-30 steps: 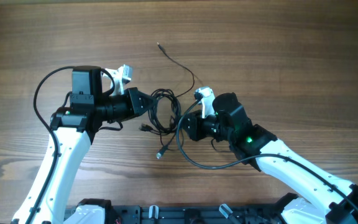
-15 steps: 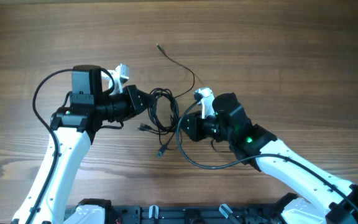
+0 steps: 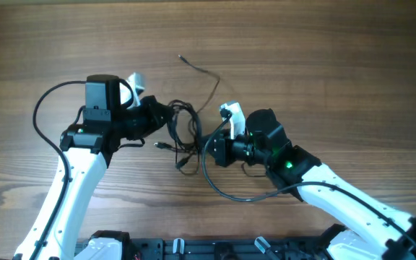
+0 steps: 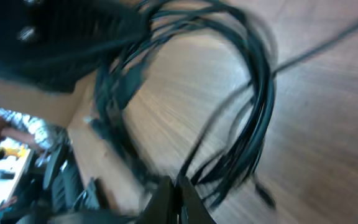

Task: Untangle cables

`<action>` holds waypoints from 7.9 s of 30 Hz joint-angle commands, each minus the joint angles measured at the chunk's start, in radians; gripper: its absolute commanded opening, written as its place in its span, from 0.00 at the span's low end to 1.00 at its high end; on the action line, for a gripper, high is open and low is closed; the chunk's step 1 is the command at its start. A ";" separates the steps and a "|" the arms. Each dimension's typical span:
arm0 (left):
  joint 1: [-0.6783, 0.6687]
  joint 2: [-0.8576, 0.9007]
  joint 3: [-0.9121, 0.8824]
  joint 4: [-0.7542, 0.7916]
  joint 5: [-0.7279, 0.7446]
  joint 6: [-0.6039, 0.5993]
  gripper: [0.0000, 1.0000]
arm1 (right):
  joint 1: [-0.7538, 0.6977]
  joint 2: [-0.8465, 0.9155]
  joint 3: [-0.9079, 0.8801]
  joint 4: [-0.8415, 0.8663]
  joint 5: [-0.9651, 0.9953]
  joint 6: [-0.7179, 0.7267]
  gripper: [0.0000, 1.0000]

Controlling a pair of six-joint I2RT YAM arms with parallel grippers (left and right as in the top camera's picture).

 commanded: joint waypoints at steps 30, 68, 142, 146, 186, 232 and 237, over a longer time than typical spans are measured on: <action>-0.109 -0.015 0.005 0.149 0.277 0.311 0.04 | -0.017 0.001 0.016 -0.143 0.285 0.026 0.38; 0.082 -0.015 0.005 0.031 -0.329 -0.103 0.04 | 0.014 -0.360 0.016 -0.425 0.490 0.029 0.04; -0.108 -0.014 0.005 0.246 0.240 0.299 0.04 | -0.147 0.127 0.016 -0.158 -0.031 -0.310 0.95; -0.108 -0.014 0.005 0.245 0.322 0.328 0.04 | -0.148 0.156 0.016 -0.081 0.037 -0.320 0.54; -0.106 -0.015 0.005 0.261 0.214 0.320 0.04 | -0.193 -0.316 0.016 -0.529 0.248 0.154 1.00; 0.409 -0.167 0.005 0.418 0.434 0.027 0.04 | -0.660 0.005 0.016 -0.585 0.397 0.018 0.93; 0.408 -0.157 0.005 0.359 0.426 0.028 0.04 | -0.684 -0.120 0.016 -0.550 0.230 -0.080 1.00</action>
